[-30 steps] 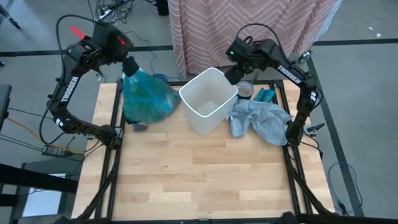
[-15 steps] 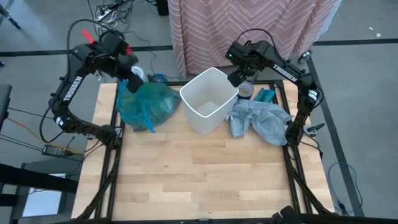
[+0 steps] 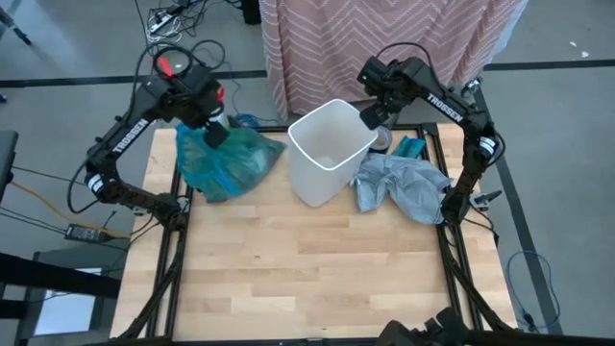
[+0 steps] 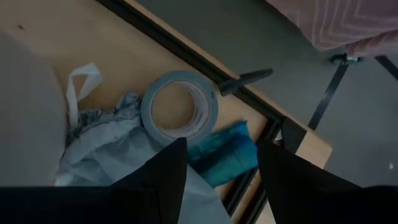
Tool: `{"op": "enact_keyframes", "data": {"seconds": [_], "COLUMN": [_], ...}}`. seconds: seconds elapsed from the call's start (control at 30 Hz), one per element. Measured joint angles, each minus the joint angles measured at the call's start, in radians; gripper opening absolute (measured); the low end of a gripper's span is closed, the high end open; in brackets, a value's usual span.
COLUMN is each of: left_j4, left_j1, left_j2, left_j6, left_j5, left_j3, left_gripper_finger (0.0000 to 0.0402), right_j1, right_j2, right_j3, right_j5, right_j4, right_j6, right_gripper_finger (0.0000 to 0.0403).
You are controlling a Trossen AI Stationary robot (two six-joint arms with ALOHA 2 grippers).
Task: Place trash/remove bag and relplace
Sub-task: Remove the trash bag from the trash bin
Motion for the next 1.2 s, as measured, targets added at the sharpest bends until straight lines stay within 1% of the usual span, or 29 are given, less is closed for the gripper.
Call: {"op": "enact_keyframes", "data": {"seconds": [0.13, 0.23, 0.4, 0.47, 0.53, 0.63, 0.7, 0.83, 0.9, 1.07, 1.13, 1.2], "left_j4": [-0.009, -0.021, -0.001, 0.005, 0.039, 0.078, 0.119, 0.206, 0.218, 0.206, 0.176, 0.133], "left_j1": [0.0, 0.0, 0.001, 0.001, -0.003, -0.013, -0.014, -0.014, -0.013, -0.014, -0.014, -0.013], "left_j2": [0.021, 0.026, 0.026, 0.024, 0.022, 0.023, 0.023, 0.025, 0.025, 0.025, 0.024, 0.023], "left_j6": [0.061, 0.068, 0.083, 0.067, 0.062, 0.05, 0.047, 0.068, 0.059, -0.011, -0.015, -0.015], "left_j5": [-0.017, -0.024, -0.119, -0.143, -0.134, -0.075, -0.051, -0.049, -0.001, 0.227, 0.294, 0.383], "left_j3": [0.013, 0.031, 0.073, 0.102, 0.125, 0.147, 0.161, 0.202, 0.234, 0.306, 0.331, 0.343], "left_gripper_finger": [0.0275, 0.0275, 0.0275, 0.0275, 0.0275, 0.0275, 0.0275, 0.0275, 0.0275, 0.0275, 0.0275, 0.0275], "right_j1": [-0.012, -0.011, -0.004, 0.002, 0.01, 0.037, 0.061, 0.111, 0.132, 0.192, 0.213, 0.233], "right_j2": [0.002, 0.004, 0.011, 0.01, 0.01, 0.009, 0.008, 0.004, 0.004, 0.007, 0.006, 0.006], "right_j3": [-0.001, -0.003, -0.006, -0.006, -0.006, -0.006, -0.005, -0.003, 0.005, 0.071, 0.109, 0.151], "right_j5": [-0.013, -0.036, -0.047, -0.071, -0.112, -0.16, -0.167, -0.142, -0.142, -0.185, -0.186, -0.185], "right_j4": [0.031, 0.043, 0.073, 0.099, 0.13, 0.163, 0.168, 0.172, 0.188, 0.211, 0.21, 0.22], "right_j6": [0.0, 0.001, 0.006, 0.007, -0.003, -0.006, -0.009, -0.061, -0.096, -0.149, -0.169, -0.184], "right_gripper_finger": [0.0185, 0.0185, 0.0185, 0.0185, 0.0185, 0.0185, 0.0184, 0.0179, 0.0173, 0.0161, 0.0158, 0.0156]}}
